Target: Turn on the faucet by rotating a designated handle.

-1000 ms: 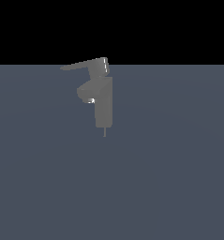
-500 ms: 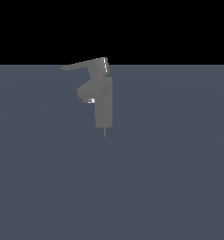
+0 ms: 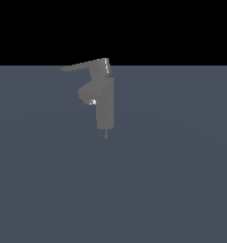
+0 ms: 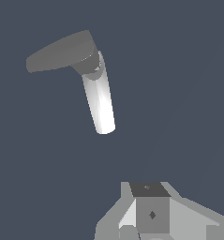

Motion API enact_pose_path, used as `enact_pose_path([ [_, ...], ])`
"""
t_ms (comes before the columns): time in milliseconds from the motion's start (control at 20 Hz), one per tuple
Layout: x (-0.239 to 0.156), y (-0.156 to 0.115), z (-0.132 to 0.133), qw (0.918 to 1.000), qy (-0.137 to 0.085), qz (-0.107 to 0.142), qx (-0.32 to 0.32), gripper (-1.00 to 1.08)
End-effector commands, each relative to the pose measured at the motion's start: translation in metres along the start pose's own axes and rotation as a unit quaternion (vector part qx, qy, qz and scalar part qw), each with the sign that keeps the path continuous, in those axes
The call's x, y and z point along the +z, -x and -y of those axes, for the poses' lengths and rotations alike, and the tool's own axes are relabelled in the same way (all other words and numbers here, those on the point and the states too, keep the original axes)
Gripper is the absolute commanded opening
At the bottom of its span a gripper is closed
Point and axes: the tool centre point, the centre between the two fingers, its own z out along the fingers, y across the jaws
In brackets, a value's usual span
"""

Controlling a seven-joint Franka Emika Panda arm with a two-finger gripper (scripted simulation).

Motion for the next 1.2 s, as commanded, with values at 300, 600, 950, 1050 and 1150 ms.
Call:
enact_pose_path([
  [300,0.008,-0.041,0.027,0.9952,0.002,0.011,0.098,-1.0],
  [600,0.019,-0.07,0.048,0.986,0.004,0.019,0.166,-1.0],
  [950,0.036,-0.102,0.072,0.9692,0.009,0.027,0.245,-1.0],
  [1050,0.042,-0.111,0.079,0.9632,0.01,0.029,0.267,-1.0],
  [1150,0.048,-0.119,0.086,0.9567,0.012,0.031,0.289,-1.0],
])
